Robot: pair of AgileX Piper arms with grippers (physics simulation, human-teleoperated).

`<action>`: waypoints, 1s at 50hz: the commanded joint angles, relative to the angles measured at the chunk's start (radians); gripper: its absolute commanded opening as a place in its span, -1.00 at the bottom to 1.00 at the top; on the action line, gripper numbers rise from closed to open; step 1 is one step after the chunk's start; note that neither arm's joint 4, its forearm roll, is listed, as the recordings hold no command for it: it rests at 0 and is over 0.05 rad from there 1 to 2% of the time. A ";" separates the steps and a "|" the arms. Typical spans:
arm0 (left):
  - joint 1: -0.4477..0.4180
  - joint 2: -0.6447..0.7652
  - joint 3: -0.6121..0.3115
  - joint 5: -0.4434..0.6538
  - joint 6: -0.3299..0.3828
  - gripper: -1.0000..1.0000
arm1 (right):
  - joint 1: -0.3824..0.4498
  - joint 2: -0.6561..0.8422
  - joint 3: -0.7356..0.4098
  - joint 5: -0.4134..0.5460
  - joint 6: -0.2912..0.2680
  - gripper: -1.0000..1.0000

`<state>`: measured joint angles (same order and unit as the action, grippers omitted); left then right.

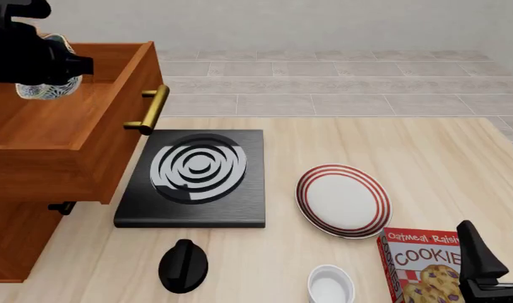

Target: Pick the akita bowl in the top layer of the wooden cabinet and place it on the plate.

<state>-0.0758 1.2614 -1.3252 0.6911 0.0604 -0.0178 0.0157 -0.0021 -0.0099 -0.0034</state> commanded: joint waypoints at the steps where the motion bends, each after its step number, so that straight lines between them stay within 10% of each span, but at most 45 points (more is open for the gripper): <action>1: -0.026 -0.008 -0.065 0.029 0.001 -1.00 | 0.001 -0.007 0.000 0.006 0.000 1.00; 50: -0.084 -0.014 -0.275 0.141 0.159 -1.00 | -0.001 0.001 -0.001 -0.002 0.002 1.00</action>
<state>-0.1253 1.2425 -1.5398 0.8114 0.1770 -0.0180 0.0164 -0.0028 -0.0109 -0.0028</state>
